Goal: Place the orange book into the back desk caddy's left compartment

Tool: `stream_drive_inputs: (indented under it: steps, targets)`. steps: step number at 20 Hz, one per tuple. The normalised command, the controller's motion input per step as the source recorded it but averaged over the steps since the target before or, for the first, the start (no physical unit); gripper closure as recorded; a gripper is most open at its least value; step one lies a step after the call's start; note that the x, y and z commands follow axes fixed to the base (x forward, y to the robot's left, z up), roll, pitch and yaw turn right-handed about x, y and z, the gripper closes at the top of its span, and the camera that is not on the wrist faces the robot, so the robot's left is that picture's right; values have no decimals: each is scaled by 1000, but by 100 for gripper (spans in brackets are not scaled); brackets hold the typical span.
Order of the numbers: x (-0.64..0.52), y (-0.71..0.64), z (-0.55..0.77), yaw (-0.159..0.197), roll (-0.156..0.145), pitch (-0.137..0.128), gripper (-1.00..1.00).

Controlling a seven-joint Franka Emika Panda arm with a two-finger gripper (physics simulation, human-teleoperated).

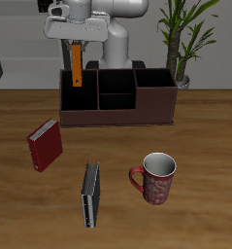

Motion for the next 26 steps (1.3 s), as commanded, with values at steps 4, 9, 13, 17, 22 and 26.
stream_drive_inputs:
  steps: [4, 9, 13, 17, 22, 26]
  targets:
    - [-102, 83, -112, -20, 34, 33, 100]
    - [-223, 209, -113, 20, 43, 28, 100]
    - [-97, 81, -75, 5, 13, 18, 100]
    - [86, -110, -144, -1, -27, 33, 100]
    - [73, -134, -98, -21, -28, 22, 100]
    - [66, -24, -145, -16, -3, 33, 100]
